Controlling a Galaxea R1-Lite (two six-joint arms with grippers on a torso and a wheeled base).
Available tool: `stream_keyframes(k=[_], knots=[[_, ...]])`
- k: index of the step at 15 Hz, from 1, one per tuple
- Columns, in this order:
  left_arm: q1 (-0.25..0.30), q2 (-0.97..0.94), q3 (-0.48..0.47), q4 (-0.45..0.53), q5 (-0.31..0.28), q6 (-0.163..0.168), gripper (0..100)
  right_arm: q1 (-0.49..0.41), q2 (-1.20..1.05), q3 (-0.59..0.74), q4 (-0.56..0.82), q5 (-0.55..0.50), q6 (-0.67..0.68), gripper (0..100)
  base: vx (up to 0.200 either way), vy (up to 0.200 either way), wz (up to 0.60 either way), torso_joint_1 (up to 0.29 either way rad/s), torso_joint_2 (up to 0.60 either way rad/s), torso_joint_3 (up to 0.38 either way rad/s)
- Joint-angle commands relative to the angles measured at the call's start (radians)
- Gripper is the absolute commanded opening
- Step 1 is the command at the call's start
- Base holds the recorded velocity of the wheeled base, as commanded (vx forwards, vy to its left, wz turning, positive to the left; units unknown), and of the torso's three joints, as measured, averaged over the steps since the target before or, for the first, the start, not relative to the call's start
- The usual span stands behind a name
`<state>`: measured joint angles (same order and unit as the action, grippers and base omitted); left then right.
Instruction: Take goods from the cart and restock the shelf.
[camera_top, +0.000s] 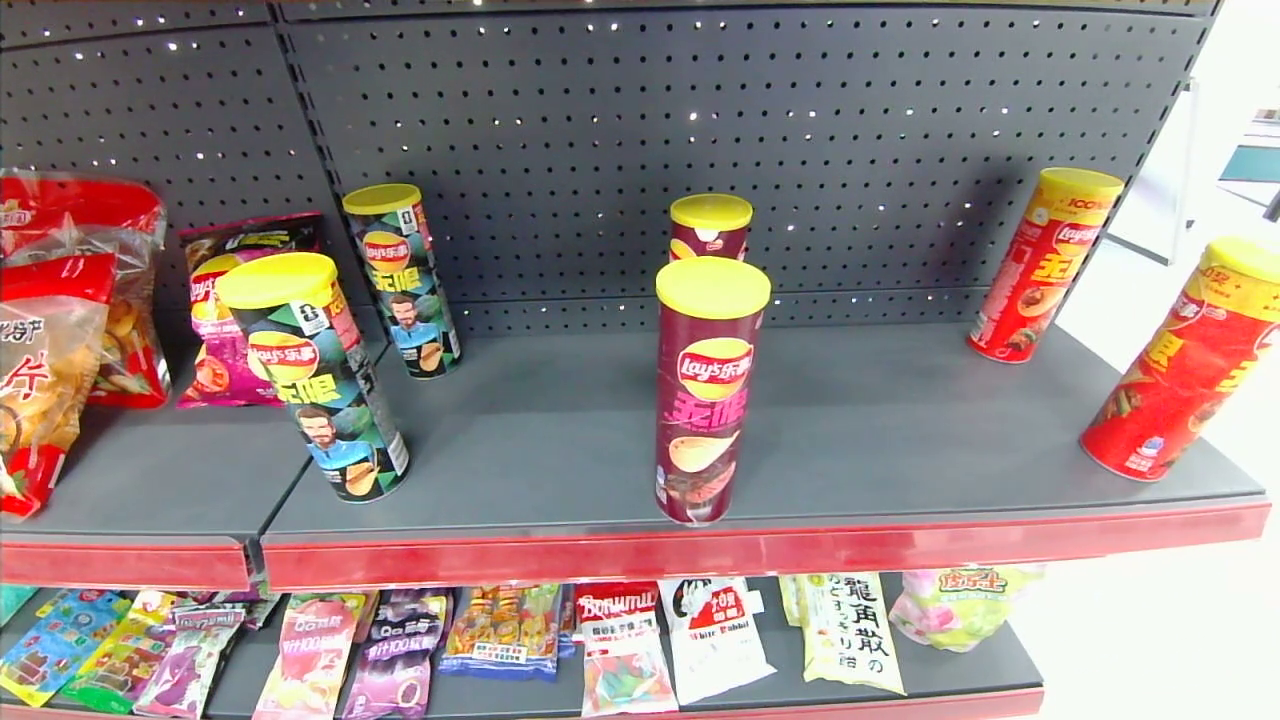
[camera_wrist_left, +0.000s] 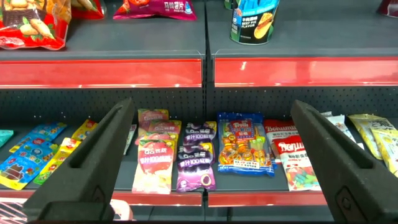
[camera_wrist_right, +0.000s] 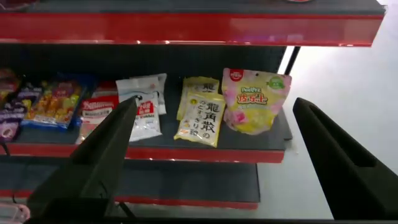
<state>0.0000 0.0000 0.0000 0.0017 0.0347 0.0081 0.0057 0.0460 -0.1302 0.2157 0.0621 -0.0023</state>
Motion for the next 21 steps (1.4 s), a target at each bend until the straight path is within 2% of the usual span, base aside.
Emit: stream_keyframes(k=[1,3,6,21], knots=[[0.000,0.000,0.000,0.000,0.001,0.000,100,-0.001,-0.043,0.011,-0.042,0.001,0.001,100,0.000,0.000,0.00,0.000,0.00,0.000],[0.000,0.000,0.000,0.000,0.001,0.001,100,-0.003,-0.044,0.084,-0.156,-0.007,-0.010,100,0.000,0.000,0.00,0.000,0.00,0.000],[0.000,0.000,0.000,0.000,0.001,0.001,100,-0.003,-0.044,0.127,-0.207,-0.062,0.002,100,0.000,0.000,0.00,0.000,0.00,0.000],[0.000,0.000,0.000,0.000,0.001,0.001,100,-0.001,-0.044,0.130,-0.216,-0.054,-0.001,100,0.000,0.000,0.00,0.000,0.00,0.000]])
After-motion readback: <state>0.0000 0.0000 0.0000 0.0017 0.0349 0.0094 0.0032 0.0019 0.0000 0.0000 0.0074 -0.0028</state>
